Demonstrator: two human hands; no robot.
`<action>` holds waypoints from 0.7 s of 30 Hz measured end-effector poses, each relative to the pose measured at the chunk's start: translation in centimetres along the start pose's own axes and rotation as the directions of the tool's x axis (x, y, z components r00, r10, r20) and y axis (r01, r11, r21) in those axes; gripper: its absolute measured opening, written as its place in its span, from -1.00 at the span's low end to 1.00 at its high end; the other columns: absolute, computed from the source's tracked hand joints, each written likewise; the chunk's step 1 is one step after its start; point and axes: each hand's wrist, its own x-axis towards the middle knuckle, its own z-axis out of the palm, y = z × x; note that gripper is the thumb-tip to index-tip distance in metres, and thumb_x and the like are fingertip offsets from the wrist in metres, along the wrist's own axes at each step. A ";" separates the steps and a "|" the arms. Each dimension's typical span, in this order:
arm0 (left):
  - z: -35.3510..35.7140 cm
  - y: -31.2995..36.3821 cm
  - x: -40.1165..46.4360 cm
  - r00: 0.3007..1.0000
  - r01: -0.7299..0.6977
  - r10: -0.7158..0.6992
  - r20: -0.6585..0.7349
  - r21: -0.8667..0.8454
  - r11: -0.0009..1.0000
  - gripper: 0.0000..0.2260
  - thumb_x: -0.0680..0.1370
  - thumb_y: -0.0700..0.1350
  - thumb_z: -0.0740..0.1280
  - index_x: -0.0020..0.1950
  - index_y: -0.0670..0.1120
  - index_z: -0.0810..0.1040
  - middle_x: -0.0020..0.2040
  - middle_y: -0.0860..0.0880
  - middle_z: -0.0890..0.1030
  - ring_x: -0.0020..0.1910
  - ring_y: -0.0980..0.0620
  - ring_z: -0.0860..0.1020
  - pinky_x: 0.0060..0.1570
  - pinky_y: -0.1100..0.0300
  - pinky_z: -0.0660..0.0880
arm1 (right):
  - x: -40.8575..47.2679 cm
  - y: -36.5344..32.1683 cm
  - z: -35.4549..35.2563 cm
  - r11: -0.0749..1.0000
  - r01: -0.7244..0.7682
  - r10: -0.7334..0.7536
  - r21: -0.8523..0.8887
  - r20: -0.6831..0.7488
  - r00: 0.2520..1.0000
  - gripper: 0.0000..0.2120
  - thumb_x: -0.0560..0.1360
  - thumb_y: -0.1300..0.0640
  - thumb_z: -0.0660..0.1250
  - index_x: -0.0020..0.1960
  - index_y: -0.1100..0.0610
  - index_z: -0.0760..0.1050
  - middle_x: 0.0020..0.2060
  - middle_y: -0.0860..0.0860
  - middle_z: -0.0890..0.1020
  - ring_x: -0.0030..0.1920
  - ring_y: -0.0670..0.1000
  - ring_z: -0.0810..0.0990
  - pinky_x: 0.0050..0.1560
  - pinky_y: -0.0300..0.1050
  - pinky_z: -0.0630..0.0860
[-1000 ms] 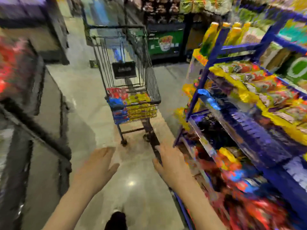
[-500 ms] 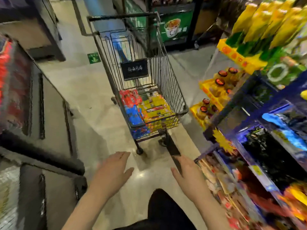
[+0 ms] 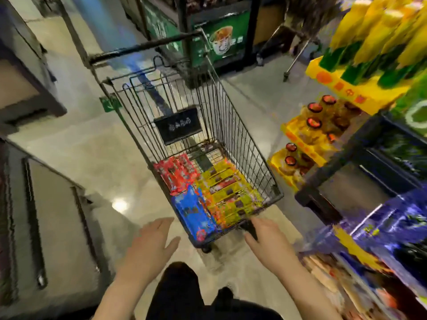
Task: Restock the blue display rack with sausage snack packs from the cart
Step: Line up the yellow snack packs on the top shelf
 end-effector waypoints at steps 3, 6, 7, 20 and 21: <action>-1.4 -2.3 3.9 0.999 -0.023 0.023 0.034 -0.003 1.000 -0.50 0.59 0.11 0.16 0.50 -0.01 0.19 0.45 0.02 0.31 0.38 0.03 0.32 0.33 0.19 0.25 | 2.0 -1.2 0.2 0.996 -0.084 0.086 0.040 -0.036 0.996 -0.65 0.55 -0.06 0.18 0.30 0.01 0.38 0.13 -0.01 0.52 0.17 0.06 0.48 0.16 -0.03 0.40; -3.5 -3.9 9.1 0.994 -0.107 0.104 0.043 0.068 0.992 -0.51 0.58 0.12 0.17 0.47 -0.01 0.25 0.41 0.01 0.38 0.36 0.02 0.37 0.30 0.16 0.31 | 4.0 -2.2 0.8 0.972 -0.207 0.211 0.114 -0.017 0.977 -0.60 0.57 -0.05 0.16 0.38 0.02 0.32 0.23 -0.02 0.47 0.26 0.04 0.43 0.26 -0.06 0.34; -4.0 -4.4 11.2 0.988 -0.150 0.146 0.051 0.096 0.984 -0.51 0.57 0.13 0.17 0.46 -0.02 0.29 0.39 -0.01 0.41 0.34 -0.01 0.40 0.28 0.12 0.34 | 4.8 -2.5 1.0 0.959 -0.249 0.253 0.132 -0.013 0.967 -0.59 0.58 -0.05 0.15 0.40 0.02 0.31 0.25 -0.03 0.46 0.27 0.03 0.42 0.28 -0.07 0.33; -3.0 -3.3 35.2 0.621 -0.779 0.633 0.462 0.281 0.560 -0.57 0.30 0.05 0.49 0.08 -0.15 0.62 -0.09 -0.11 0.66 -0.18 -0.13 0.65 -0.28 0.05 0.61 | 15.2 -7.4 5.9 0.635 -0.702 0.705 0.322 0.131 0.697 -0.52 0.60 0.02 0.15 0.49 0.08 0.19 0.36 0.05 0.40 0.36 0.05 0.35 0.31 -0.14 0.27; -2.0 -3.0 36.1 0.588 -0.800 0.636 0.500 0.243 0.549 -0.60 0.38 0.06 0.39 0.12 -0.15 0.59 -0.03 -0.11 0.65 -0.10 -0.15 0.64 -0.19 0.02 0.60 | 15.9 -7.2 6.6 0.615 -0.719 0.717 0.323 0.149 0.681 -0.51 0.61 0.02 0.15 0.50 0.09 0.16 0.36 0.06 0.39 0.36 0.06 0.35 0.30 -0.14 0.27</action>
